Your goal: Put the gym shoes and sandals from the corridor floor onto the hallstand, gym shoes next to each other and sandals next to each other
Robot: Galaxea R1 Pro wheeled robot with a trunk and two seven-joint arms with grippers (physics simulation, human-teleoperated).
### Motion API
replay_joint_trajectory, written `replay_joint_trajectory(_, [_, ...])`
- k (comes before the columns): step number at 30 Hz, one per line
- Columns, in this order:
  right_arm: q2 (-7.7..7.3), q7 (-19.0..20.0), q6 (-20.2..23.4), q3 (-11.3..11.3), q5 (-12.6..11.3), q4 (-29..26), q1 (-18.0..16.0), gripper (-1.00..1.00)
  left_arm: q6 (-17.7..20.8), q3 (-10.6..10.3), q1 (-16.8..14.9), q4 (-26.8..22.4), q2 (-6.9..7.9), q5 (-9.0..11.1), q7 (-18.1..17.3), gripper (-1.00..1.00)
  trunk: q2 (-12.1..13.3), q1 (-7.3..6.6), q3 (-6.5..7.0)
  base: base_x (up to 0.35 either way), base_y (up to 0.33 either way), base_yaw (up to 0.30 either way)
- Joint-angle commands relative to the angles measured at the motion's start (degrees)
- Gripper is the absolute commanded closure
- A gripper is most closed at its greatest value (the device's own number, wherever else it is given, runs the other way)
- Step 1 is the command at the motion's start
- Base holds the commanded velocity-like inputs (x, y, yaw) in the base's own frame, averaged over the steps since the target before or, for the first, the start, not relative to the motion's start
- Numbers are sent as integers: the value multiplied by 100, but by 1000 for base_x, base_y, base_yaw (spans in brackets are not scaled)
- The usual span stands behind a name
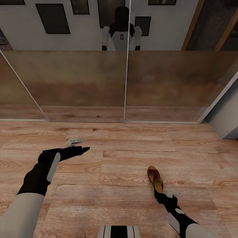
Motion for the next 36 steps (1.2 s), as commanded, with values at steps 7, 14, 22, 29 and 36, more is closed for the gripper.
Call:
replay_joint_trajectory(7, [1, 3, -21, -3, -29, 7, -3, -100, 39, 8, -3, -3, -1, 33, -3, -100, -2, -1, -36, 0, 0, 50])
replay_joint_trajectory(14, [5, 3, -21, -3, -29, 7, -3, -100, 39, 8, -3, -1, -1, 33, -1, -100, -11, 17, -248, 0, 0, 106])
replay_joint_trajectory(22, [6, 9, -21, 4, -22, -5, -3, -100, 39, 8, -3, 4, -1, 33, 3, -100, -22, 38, -472, 0, 0, 76])
replay_joint_trajectory(29, [-2, 3, -21, 6, -20, -10, -3, -100, 39, 8, -3, 6, -1, 33, 3, -100, -24, 43, -519, 0, 0, 6])
replay_joint_trajectory(36, [-5, 0, -21, 7, -20, -15, -3, -100, 39, 8, -3, 6, -1, 33, 5, -100, -26, 45, -542, 0, 0, 0])
